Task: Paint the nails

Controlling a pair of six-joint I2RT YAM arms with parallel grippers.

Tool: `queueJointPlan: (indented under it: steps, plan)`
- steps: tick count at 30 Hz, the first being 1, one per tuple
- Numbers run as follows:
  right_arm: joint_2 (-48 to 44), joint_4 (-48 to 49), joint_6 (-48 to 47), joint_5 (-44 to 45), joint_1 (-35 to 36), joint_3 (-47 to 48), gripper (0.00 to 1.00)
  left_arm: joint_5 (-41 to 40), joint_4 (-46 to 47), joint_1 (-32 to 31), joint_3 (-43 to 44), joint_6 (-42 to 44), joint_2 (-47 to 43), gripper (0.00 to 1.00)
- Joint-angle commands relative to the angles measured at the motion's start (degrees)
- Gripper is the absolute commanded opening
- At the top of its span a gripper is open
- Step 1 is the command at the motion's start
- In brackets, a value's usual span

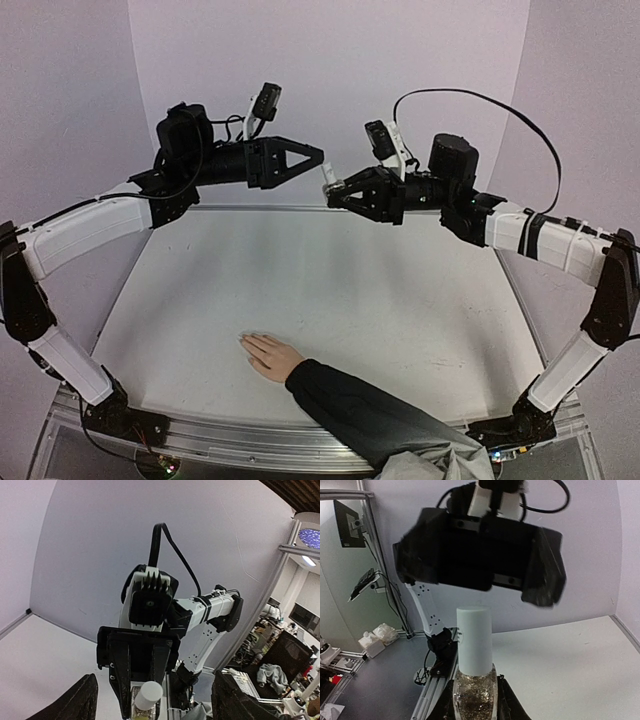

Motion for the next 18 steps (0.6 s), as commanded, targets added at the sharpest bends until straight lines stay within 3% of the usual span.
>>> queueJointPlan:
  steps: [1, 5, 8, 18]
  plan:
    - [0.9, 6.0, 4.9, -8.0, -0.1, 3.8, 0.0, 9.5, 8.1, -0.3, 2.8, -3.9, 3.0, 0.75]
    - [1.2, 7.9, 6.1, -7.3, 0.0, 3.8, 0.0, 11.9, 8.3, -1.5, 2.8, -3.2, 3.6, 0.72]
    - [1.6, 8.5, 6.5, -7.3, -0.1, 3.9, 0.0, 10.2, 8.3, -1.6, 2.7, -3.4, 3.7, 0.59]
    - [1.6, 8.6, 6.2, -5.8, 0.0, 3.5, 0.0, 8.7, 8.3, -2.0, 4.5, -3.6, 5.6, 0.31]
